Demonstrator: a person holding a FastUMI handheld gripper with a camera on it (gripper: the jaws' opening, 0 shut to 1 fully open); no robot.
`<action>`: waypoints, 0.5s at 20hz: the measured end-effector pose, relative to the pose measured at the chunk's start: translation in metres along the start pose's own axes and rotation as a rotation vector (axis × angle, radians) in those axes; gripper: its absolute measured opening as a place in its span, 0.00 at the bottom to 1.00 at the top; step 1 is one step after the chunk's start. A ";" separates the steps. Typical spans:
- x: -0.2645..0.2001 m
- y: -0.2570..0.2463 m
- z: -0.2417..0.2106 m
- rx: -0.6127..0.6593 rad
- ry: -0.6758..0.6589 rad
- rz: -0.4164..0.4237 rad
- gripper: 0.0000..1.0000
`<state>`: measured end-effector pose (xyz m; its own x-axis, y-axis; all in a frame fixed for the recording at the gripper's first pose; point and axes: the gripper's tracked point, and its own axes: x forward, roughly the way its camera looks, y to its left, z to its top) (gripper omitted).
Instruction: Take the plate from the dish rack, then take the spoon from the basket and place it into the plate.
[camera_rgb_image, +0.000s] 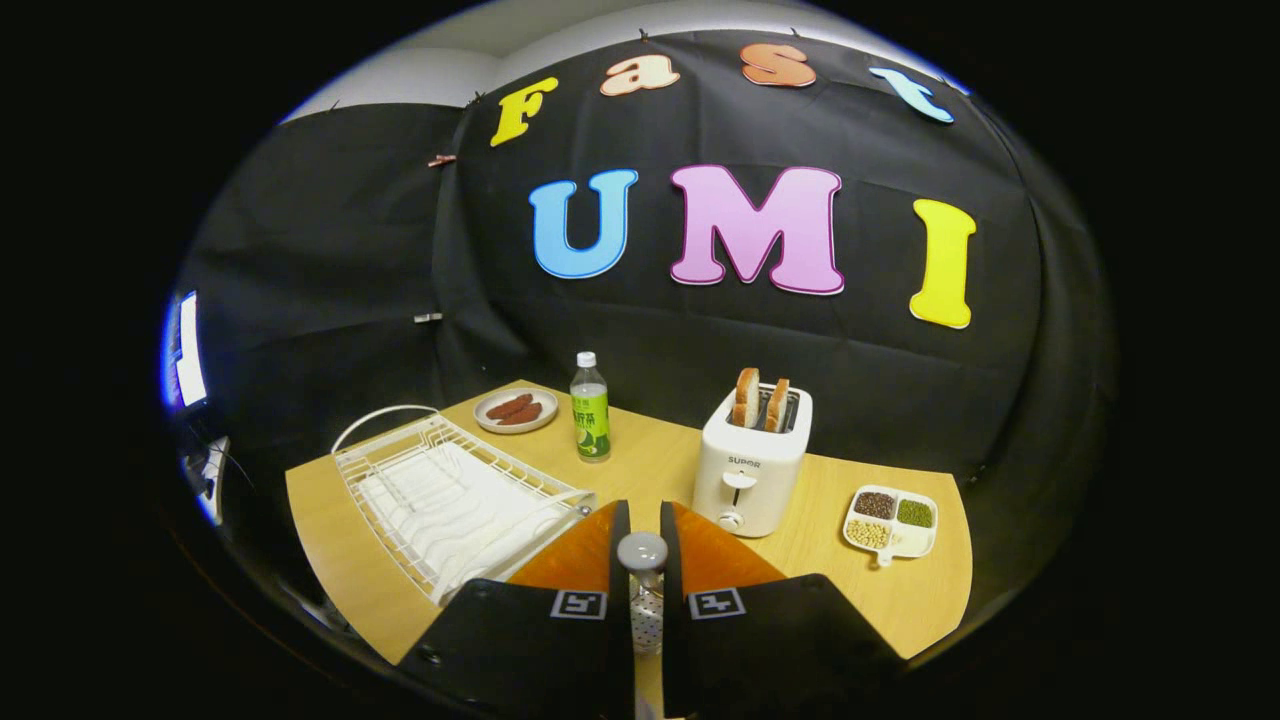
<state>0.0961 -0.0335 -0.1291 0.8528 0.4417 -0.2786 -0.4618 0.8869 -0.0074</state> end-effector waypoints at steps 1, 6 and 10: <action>-0.007 0.005 0.004 0.015 -0.004 0.016 0.15; -0.040 0.032 0.012 0.024 -0.014 0.119 0.15; -0.061 0.048 -0.005 -0.019 0.002 0.164 0.15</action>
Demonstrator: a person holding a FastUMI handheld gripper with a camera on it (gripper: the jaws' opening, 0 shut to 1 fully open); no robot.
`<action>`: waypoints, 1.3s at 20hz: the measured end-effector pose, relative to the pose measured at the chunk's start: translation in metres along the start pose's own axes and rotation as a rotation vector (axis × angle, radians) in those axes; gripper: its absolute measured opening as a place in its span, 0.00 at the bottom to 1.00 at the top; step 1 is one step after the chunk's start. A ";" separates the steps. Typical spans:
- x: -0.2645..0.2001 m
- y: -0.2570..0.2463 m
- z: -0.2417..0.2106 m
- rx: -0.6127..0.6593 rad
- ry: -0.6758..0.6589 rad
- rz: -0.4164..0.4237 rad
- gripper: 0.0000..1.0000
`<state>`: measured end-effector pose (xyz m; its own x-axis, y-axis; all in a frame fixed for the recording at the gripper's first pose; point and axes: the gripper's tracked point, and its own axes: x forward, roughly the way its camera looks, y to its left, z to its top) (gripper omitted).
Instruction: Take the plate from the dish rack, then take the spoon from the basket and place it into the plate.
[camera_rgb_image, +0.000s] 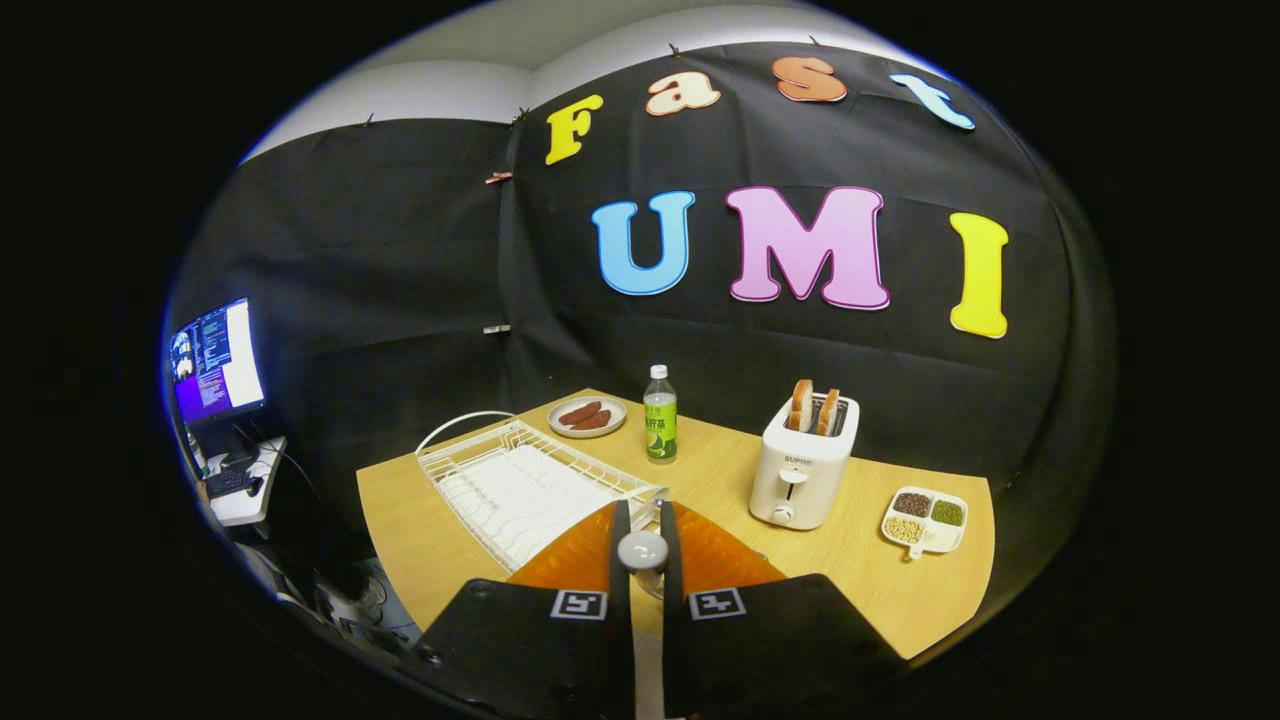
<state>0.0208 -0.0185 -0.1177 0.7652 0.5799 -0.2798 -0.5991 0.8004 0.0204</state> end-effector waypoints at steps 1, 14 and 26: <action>-0.003 0.004 -0.008 0.000 0.011 0.008 0.15; -0.001 0.019 -0.113 -0.151 0.181 0.051 0.16; -0.007 0.026 -0.142 -0.088 0.257 0.055 0.22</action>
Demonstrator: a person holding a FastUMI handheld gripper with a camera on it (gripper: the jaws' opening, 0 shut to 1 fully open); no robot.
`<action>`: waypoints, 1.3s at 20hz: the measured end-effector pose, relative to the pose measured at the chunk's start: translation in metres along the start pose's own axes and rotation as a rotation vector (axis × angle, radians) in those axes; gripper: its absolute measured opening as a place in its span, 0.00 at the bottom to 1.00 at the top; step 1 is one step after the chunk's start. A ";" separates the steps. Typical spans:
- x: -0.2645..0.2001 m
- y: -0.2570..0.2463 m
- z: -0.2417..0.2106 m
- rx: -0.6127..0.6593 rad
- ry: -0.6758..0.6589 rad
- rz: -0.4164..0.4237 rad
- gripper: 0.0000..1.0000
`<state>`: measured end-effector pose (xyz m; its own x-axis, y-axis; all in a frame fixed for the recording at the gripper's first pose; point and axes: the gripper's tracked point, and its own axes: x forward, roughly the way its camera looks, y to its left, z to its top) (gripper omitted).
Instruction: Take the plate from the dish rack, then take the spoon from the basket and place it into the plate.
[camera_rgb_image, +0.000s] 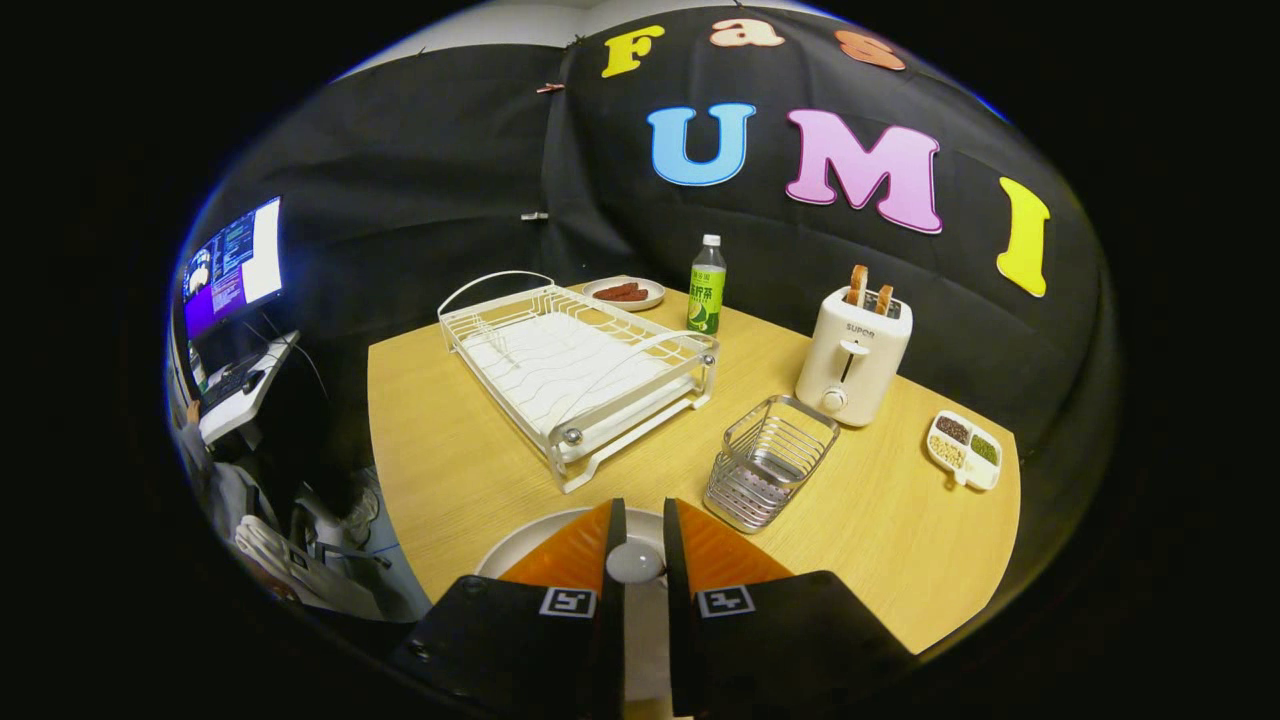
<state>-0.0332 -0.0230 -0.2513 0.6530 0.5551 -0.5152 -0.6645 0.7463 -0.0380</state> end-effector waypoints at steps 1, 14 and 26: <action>0.000 0.003 -0.002 0.029 0.014 0.017 0.22; -0.016 0.007 0.063 0.236 -0.063 0.066 0.99; -0.077 -0.051 0.189 0.231 -0.338 -0.233 0.99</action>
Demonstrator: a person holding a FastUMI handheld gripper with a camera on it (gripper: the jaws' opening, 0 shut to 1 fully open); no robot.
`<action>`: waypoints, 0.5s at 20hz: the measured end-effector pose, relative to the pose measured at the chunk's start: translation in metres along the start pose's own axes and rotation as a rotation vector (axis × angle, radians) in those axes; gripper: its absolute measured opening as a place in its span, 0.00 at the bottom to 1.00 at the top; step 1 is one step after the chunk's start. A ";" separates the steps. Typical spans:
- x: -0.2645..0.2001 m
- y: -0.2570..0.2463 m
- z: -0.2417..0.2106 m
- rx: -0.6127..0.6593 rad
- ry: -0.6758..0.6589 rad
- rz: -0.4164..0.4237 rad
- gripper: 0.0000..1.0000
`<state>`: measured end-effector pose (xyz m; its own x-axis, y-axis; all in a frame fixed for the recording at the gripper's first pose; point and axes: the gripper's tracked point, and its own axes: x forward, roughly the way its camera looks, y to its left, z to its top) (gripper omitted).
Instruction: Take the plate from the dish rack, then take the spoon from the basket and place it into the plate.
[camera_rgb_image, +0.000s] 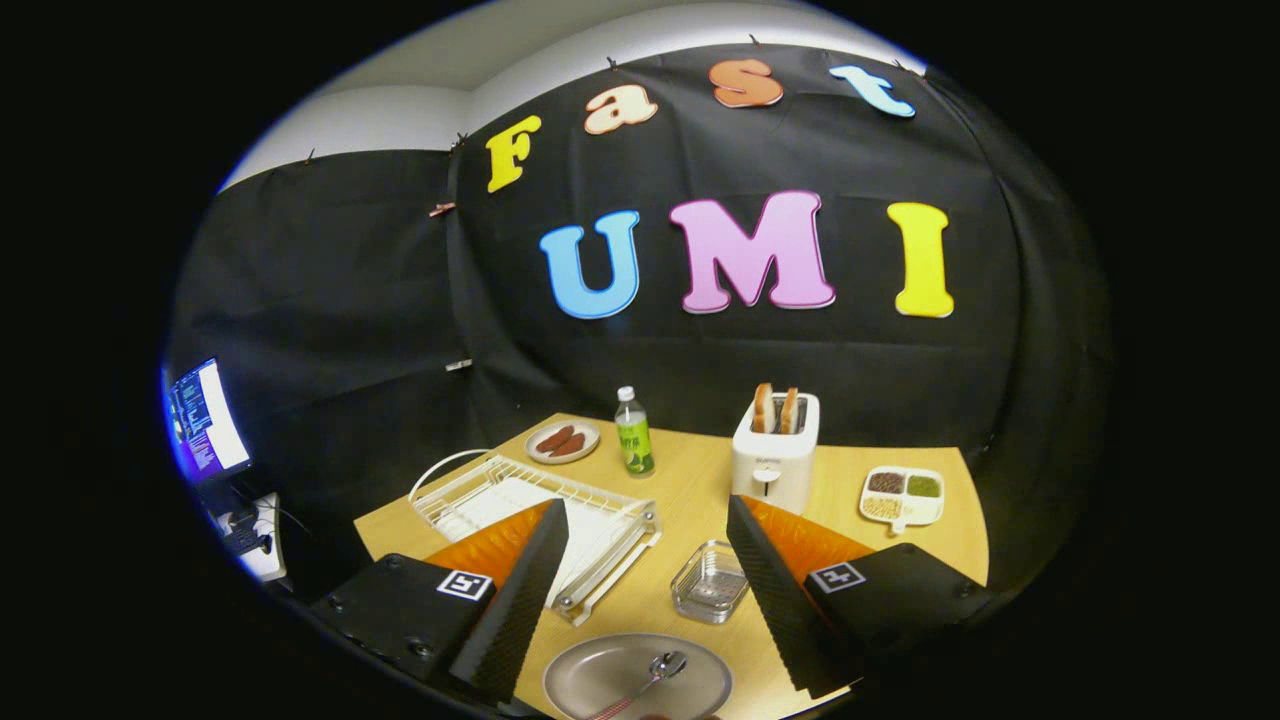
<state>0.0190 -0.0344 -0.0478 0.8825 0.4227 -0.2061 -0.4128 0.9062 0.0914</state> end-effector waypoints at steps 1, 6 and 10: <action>-0.005 -0.003 0.013 -0.008 -0.025 -0.036 0.99; -0.038 -0.015 0.067 -0.012 -0.136 -0.234 0.99; -0.060 -0.016 0.082 0.035 -0.182 -0.345 0.98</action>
<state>-0.0086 -0.0742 0.0435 0.9949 0.0844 -0.0545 -0.0799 0.9936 0.0804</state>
